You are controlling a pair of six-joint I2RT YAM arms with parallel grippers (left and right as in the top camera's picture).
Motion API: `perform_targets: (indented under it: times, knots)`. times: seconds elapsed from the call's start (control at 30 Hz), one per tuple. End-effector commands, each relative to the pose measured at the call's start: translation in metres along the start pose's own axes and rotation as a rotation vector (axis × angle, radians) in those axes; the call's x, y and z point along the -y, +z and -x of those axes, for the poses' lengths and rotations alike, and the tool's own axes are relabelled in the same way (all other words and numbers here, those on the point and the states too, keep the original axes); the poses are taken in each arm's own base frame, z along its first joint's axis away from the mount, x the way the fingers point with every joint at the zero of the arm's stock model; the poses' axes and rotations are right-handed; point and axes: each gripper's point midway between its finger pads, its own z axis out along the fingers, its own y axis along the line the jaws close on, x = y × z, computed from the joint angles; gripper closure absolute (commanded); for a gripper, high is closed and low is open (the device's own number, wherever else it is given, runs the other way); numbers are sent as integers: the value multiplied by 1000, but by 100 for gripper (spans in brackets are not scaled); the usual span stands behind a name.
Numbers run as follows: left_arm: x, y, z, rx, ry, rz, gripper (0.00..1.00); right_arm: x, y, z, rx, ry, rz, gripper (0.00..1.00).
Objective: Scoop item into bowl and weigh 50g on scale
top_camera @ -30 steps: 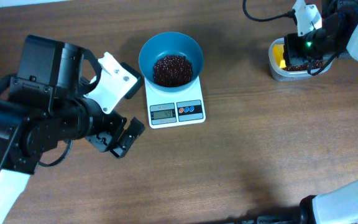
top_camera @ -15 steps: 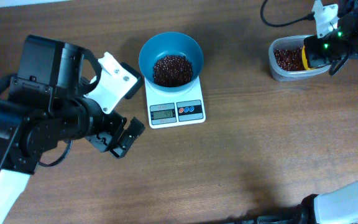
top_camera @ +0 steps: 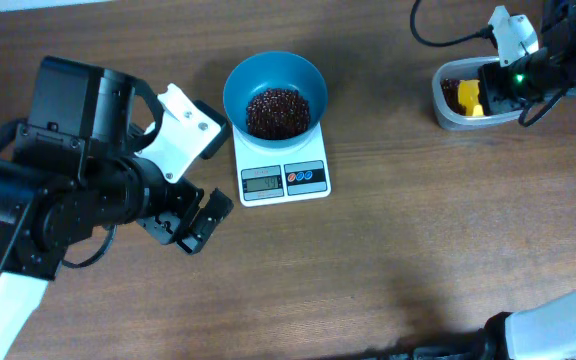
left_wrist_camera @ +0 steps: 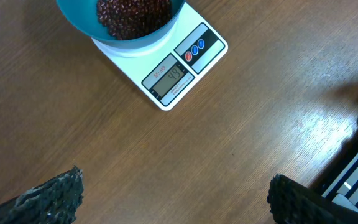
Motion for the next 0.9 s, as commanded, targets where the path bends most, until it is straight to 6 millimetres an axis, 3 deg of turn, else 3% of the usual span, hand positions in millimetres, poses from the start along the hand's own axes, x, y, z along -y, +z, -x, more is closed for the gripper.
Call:
perform_targets:
  times: [0.0,0.13,0.27,0.43,0.57,0.7,0.87]
  knots:
    - [3,-8,7,35,26,-4,1,-5,-8,4,17,27,27,96]
    - [3,-8,7,35,26,-4,1,6,-13,2,30,141,36,96]
    - [3,-8,7,35,26,-4,1,7,-27,8,126,248,252,96]
    - [3,-8,7,35,26,-4,1,22,-41,9,201,330,349,96]
    - [3,-8,7,35,26,-4,1,22,-52,13,255,359,439,96]
    - [3,-8,7,35,26,-4,1,5,-61,22,291,343,543,96]
    - [3,-8,7,35,26,-4,1,-34,-77,42,337,255,686,96]
